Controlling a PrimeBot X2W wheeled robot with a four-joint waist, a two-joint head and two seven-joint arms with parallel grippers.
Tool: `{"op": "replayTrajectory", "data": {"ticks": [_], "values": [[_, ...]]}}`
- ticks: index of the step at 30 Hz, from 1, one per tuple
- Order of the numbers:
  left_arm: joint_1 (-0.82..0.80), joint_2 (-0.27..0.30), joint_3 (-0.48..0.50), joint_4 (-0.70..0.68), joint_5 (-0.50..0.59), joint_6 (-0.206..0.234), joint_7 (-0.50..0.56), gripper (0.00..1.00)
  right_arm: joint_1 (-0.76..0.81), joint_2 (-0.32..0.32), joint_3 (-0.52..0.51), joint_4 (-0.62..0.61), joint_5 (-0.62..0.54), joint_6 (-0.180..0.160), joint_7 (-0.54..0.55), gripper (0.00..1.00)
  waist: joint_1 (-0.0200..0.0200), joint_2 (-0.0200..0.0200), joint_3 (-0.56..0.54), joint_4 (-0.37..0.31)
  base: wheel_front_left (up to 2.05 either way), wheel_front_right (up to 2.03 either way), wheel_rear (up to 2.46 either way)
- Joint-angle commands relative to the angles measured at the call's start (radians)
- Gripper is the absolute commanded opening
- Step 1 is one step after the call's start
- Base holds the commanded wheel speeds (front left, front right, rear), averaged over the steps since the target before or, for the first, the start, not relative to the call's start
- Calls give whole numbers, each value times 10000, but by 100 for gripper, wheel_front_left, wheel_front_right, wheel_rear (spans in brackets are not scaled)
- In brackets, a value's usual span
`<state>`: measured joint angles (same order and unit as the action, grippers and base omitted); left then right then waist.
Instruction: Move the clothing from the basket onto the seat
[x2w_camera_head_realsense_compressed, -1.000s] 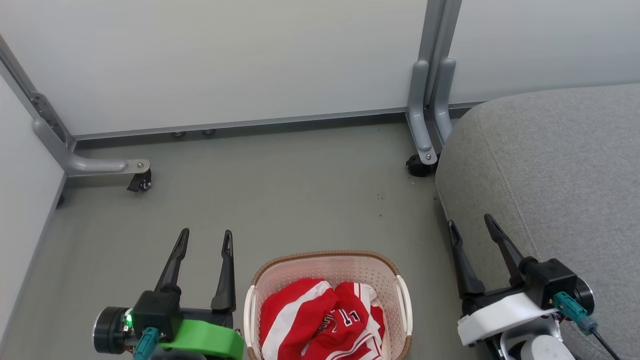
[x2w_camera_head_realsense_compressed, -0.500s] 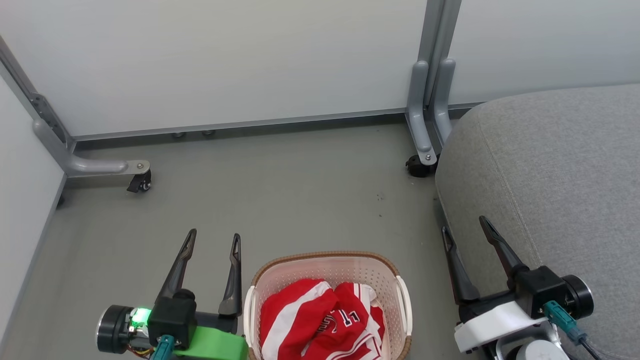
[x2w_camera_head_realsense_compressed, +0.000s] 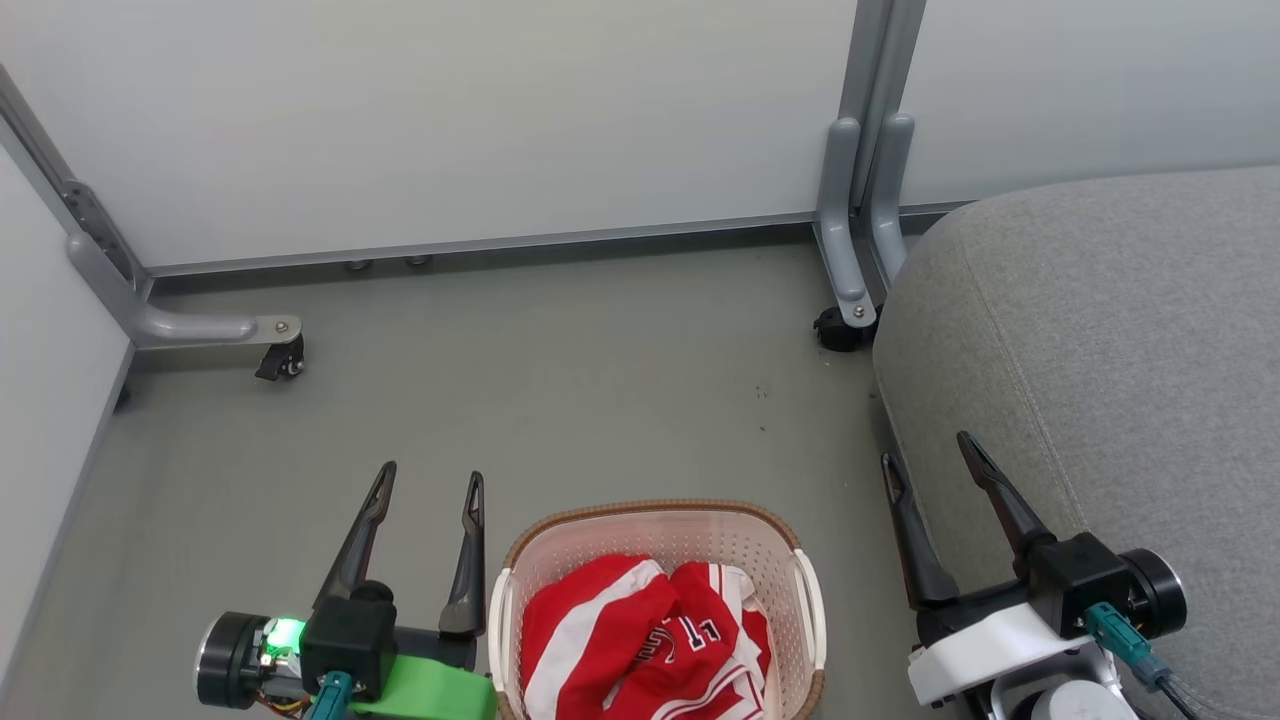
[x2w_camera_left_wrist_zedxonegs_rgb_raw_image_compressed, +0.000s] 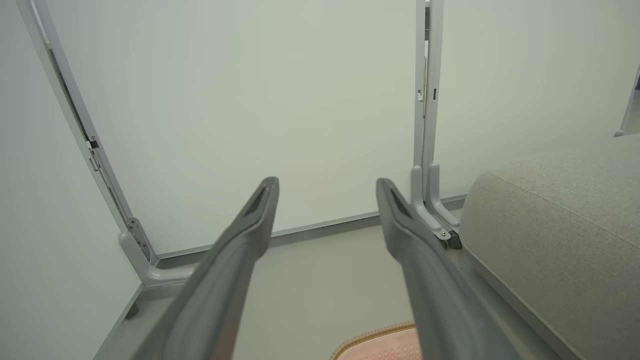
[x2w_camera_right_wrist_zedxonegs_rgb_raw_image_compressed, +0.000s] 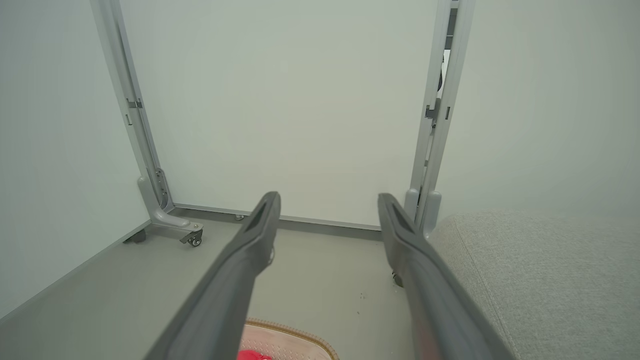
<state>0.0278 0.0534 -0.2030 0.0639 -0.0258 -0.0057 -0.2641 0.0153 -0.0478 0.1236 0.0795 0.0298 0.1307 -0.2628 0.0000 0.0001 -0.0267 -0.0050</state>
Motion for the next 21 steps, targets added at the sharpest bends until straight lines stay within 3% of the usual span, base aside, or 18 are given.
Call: {"op": "replayTrajectory", "data": {"ticks": [1, 14, 21], "values": [[48, 12, 14, 14, 93, -28, -7, 100, 81, -46, 3, -22, -7, 1, -31, 100, 0, -1, 0, 4, 0, 0, 0], [-267, -12, -163, 673, -7, -205, -7, 100, -124, -46, -213, -53, 239, 1, -31, 100, 0, -1, 668, 29, 0, 0, 0], [-1206, 24, -668, 1658, 287, -584, -5, 100, -734, -41, -938, -311, 465, 1, -31, 100, 0, -1, 2211, 70, 0, 0, 0]]}}
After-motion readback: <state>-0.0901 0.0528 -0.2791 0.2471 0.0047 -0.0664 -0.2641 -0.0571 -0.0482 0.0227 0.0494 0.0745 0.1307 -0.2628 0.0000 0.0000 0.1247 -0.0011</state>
